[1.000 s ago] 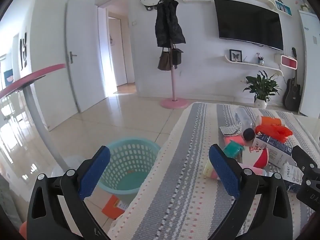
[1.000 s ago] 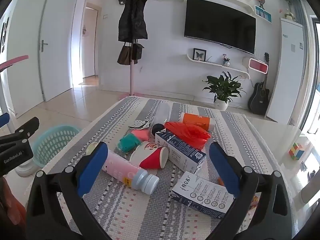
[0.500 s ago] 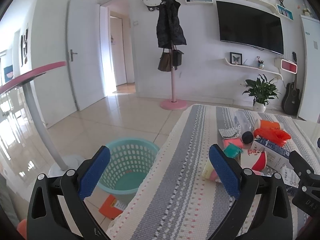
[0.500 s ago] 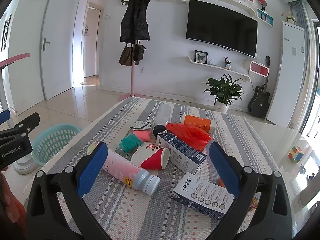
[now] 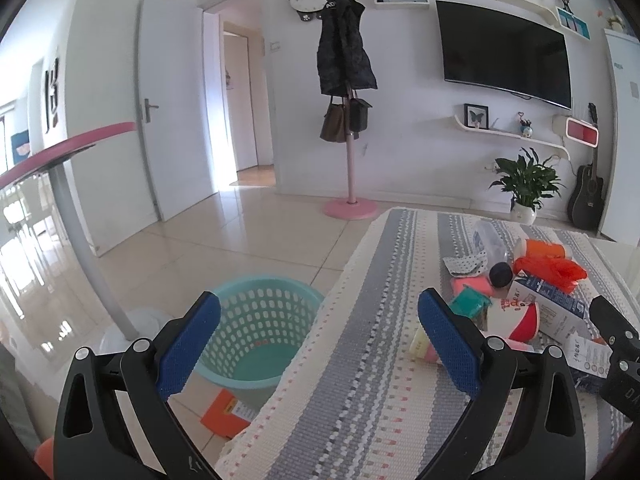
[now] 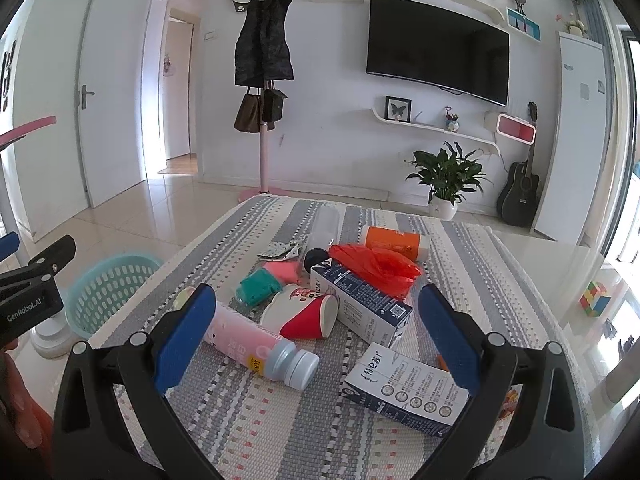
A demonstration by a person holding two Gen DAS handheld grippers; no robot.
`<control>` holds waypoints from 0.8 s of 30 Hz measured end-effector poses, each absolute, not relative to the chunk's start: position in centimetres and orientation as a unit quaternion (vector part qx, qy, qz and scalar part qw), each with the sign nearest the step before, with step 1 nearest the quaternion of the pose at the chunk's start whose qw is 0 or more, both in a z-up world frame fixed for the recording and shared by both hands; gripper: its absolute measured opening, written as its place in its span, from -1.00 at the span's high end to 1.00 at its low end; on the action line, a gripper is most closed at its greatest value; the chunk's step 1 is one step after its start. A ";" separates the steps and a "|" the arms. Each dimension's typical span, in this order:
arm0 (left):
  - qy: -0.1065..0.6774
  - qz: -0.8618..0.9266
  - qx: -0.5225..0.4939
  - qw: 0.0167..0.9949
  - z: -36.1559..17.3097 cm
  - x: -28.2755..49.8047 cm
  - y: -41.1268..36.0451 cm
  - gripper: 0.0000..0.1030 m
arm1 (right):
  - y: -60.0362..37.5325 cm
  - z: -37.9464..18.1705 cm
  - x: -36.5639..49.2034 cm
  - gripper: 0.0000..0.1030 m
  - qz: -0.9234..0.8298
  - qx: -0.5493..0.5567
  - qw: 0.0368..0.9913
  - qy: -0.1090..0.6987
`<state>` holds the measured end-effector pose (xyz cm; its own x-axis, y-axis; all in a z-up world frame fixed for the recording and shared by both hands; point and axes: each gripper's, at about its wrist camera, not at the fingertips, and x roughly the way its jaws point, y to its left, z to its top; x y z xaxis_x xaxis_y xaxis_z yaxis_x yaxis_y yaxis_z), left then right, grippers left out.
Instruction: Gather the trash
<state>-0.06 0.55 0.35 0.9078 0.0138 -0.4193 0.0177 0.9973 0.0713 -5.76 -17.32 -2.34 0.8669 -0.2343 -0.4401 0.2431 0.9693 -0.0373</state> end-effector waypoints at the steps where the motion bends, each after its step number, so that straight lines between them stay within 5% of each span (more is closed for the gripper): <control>1: 0.214 -0.001 0.036 0.976 0.3 -0.1 0.5 -0.85 | -17.3 -2.3 -5.8 -0.87 -0.124 0.011 0.966 0.227; 24: 0.217 -0.006 0.038 0.975 0.0 -0.1 0.6 -0.86 | -18.1 -2.4 -5.7 -0.87 -0.128 0.020 0.965 0.227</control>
